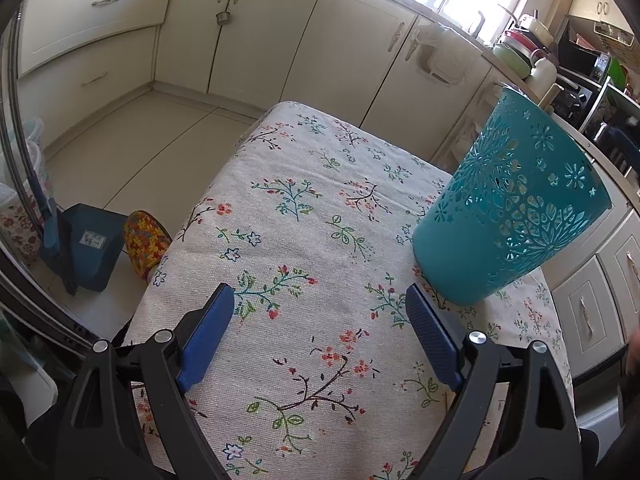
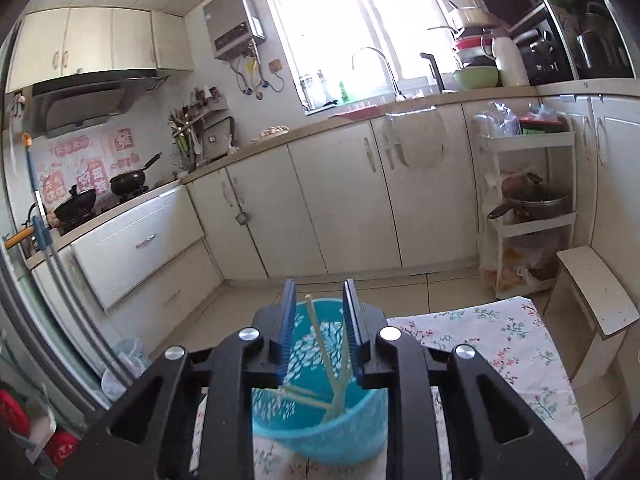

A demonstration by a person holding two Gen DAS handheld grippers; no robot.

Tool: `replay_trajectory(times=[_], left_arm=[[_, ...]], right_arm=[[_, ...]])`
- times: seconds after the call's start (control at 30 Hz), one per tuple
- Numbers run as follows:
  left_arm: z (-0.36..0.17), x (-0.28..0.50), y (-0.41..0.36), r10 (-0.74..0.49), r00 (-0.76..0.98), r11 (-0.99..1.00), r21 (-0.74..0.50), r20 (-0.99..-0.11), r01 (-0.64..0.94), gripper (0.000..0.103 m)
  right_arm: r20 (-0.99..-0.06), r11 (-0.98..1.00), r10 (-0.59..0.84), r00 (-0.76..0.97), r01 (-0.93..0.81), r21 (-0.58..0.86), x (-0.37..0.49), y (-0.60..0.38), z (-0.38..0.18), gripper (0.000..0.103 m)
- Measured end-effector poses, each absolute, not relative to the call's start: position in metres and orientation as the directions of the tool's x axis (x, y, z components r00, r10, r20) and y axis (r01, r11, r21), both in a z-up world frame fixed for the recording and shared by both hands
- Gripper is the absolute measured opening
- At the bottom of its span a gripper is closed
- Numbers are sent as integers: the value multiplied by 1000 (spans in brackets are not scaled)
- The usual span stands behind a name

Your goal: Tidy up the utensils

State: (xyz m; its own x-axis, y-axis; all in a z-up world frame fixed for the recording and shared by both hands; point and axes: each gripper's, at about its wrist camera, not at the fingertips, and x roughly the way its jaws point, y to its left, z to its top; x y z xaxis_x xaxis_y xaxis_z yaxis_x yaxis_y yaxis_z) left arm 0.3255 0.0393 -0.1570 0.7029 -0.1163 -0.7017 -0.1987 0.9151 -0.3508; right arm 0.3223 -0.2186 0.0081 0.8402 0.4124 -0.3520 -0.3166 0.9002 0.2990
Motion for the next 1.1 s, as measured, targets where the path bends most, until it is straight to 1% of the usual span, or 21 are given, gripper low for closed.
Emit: replay_trajectory(times=[0.03, 0.1, 0.17, 0.2, 0.23, 0.27, 0.33, 0.4, 0.6, 0.73, 0.87, 0.9, 0.97, 1.07, 1.1], left_arm=[[-157, 325, 39, -115, 703, 916, -349, -702, -199, 84], [-157, 325, 39, -113, 703, 916, -347, -702, -200, 84], [-157, 325, 39, -112, 703, 916, -347, -703, -200, 84], [-157, 325, 39, -112, 702, 917, -346, -703, -200, 84], [-157, 325, 39, -112, 701, 917, -345, -705, -200, 84], [-158, 326, 38, -110, 699, 918, -342, -706, -201, 84], [-158, 326, 38, -108, 697, 919, -339, -709, -203, 84], [-158, 326, 39, -105, 696, 918, -339, -710, -207, 84], [-158, 325, 40, -102, 696, 915, -341, -711, -215, 84], [-158, 325, 40, -104, 696, 916, -342, -710, -211, 84], [-158, 325, 40, -104, 695, 918, -338, -711, -209, 84], [-158, 325, 40, -104, 695, 917, -339, -711, -210, 84], [-158, 325, 40, -107, 694, 917, -340, -712, -208, 84], [-156, 324, 35, -132, 693, 929, -332, -709, -163, 84], [-155, 322, 28, -141, 681, 941, -312, -719, -134, 84]], right_arm=[[-365, 900, 417, 832, -321, 294, 311, -220, 6, 30], [-429, 891, 442, 788, -330, 312, 289, -222, -8, 30], [-549, 886, 461, 697, -338, 316, 271, -216, -39, 30], [-592, 886, 463, 659, -339, 316, 267, -213, -53, 30], [-647, 883, 470, 601, -340, 325, 259, -208, -74, 29], [-672, 880, 473, 569, -340, 331, 255, -204, -85, 25], [-716, 878, 475, 511, -330, 347, 250, -197, -110, 23], [-734, 879, 473, 488, -324, 351, 250, -188, -123, 22], [-787, 906, 408, 463, -308, 289, 258, -171, -143, 18], [-791, 914, 386, 474, -311, 259, 256, -167, -145, 17], [-799, 920, 352, 488, -340, 197, 254, -159, -146, 17], [-802, 919, 344, 489, -352, 179, 253, -157, -147, 15], [-808, 916, 326, 491, -376, 141, 251, -159, -146, 9], [-812, 924, 309, 495, -359, 133, 250, -175, -146, 7], [-812, 932, 299, 502, -335, 136, 250, -187, -146, 7]])
